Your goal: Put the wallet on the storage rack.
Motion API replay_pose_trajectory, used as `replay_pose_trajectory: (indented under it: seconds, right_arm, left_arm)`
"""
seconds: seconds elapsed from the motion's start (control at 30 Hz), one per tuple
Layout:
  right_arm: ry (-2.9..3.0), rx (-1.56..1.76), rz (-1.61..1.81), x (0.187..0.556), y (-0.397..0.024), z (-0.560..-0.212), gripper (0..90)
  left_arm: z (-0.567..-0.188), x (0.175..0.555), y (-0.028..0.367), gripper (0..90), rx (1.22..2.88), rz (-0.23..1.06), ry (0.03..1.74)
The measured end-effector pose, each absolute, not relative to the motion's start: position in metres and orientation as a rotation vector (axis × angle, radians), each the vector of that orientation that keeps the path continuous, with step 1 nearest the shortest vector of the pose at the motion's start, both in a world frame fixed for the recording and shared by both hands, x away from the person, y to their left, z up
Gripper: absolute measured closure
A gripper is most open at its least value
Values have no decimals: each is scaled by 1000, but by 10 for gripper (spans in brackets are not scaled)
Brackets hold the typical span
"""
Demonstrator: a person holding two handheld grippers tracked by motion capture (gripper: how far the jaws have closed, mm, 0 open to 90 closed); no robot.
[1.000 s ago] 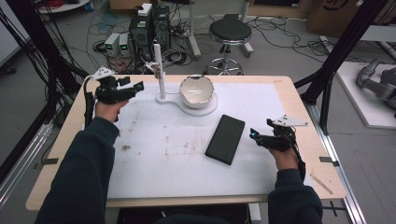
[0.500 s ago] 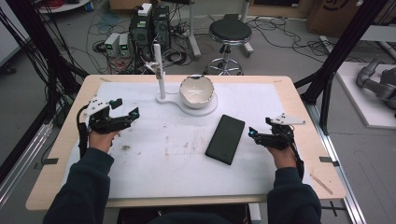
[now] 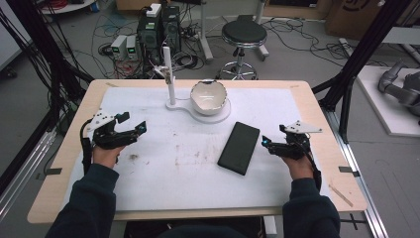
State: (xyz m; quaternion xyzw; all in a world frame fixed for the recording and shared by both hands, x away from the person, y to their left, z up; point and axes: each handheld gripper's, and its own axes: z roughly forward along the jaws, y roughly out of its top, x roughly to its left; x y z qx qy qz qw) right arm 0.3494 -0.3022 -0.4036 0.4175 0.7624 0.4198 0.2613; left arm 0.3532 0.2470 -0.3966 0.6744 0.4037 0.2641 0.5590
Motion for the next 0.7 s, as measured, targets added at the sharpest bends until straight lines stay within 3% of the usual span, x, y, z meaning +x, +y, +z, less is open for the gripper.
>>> replay_pose_trajectory:
  seconds: [0.7]
  right_arm:
    - [2130,999,1126,345,-288,-408,191]
  left_arm:
    - [-404,344,246,221,1606,631,960]
